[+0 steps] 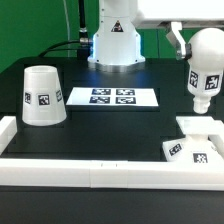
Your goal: Assemble lamp
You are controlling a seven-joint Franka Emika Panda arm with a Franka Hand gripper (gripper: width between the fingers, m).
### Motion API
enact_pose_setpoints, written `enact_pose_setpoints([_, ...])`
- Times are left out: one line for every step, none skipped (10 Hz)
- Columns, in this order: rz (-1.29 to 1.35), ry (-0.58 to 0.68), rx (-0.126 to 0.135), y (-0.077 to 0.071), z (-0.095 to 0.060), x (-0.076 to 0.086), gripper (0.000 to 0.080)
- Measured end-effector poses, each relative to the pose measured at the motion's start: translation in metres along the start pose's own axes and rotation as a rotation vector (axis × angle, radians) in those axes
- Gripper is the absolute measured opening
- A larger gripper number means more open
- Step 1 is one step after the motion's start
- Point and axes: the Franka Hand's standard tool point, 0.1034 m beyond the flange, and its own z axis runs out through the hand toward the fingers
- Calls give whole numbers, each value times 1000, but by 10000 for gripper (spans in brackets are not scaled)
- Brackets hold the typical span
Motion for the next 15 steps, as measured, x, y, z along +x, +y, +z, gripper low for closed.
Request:
enact_pose_setpoints([-27,-3,-1,2,3,-1,579])
enact_pose_setpoints([-21,-5,0,1,4,-1,579])
enact_pose_setpoints([-21,-5,0,1,4,-2,579])
enact_pose_setpoints([-21,-7,1,1,5,-2,579])
enact_pose_setpoints([-27,-5,0,1,9,-5,579])
enact_pose_setpoints([-28,-9,2,-1,11,-7,579])
enact_pose_setpoints([-33,-9,5,-5,11,-7,579])
enact_pose_setpoints([-35,-11,6,-6,13,-7,579])
enact_pose_setpoints([-37,-15,8,-8,15,-9,579])
enact_pose_setpoints([-36,-20,9,-8,18,-12,579])
enact_pose_setpoints([-36,-25,10,-8,20,-14,579])
enact_pose_setpoints([-36,-28,11,-8,22,-16,579])
enact_pose_setpoints([-36,-29,11,-8,22,-17,579])
enact_pose_setpoints([-35,-32,11,-8,24,-18,579])
enact_pose_setpoints([-35,-38,12,-8,26,-21,579])
